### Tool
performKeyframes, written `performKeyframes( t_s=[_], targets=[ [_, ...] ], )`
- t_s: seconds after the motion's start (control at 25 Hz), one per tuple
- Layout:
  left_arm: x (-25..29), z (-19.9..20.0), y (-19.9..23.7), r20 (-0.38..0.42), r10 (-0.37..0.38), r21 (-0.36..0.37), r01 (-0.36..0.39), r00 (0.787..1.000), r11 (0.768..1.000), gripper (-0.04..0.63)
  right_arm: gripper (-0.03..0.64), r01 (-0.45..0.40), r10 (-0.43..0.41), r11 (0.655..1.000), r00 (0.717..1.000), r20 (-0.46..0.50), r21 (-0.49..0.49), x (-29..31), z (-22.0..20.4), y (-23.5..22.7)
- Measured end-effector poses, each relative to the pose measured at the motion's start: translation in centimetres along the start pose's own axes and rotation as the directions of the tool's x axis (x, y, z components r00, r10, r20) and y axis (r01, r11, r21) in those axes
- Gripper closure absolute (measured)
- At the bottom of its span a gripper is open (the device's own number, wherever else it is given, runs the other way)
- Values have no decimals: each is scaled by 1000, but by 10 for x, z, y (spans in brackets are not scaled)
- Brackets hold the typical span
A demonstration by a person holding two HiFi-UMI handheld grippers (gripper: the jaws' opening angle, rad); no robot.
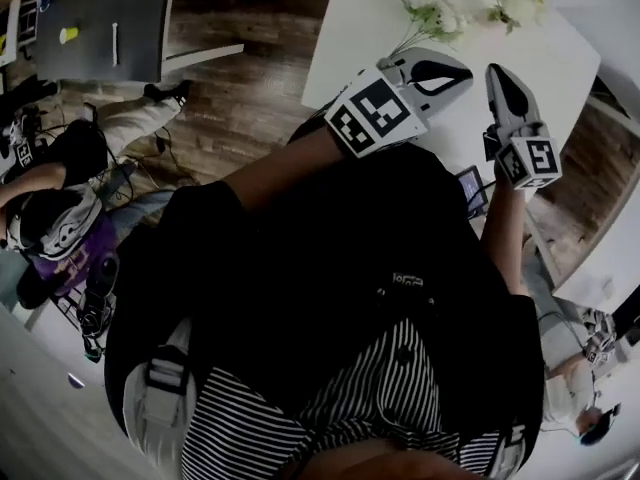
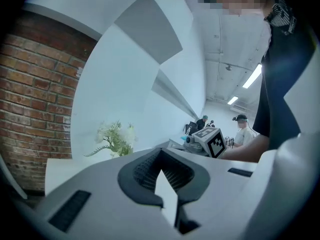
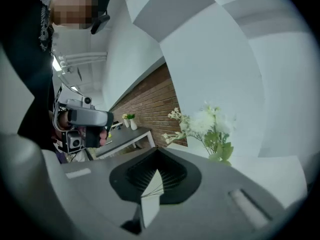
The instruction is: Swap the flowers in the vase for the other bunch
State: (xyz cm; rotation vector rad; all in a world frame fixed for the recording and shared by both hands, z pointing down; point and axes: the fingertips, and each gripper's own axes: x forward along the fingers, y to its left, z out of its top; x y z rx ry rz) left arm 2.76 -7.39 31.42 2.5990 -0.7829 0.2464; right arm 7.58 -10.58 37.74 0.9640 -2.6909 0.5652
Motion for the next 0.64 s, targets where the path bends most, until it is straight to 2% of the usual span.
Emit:
performKeyframes(
  t_s=[0.32,0.64],
  targets=[
    [-38,13,-17,58,42,28,-44,997,999,589,614,-67,69,995,997,20,-76,2,31,46],
    [-102,-21,37,76,126,-21,-125,989,992,589,614,-123,126,986,992,19,-114,56,33,102]
  ],
)
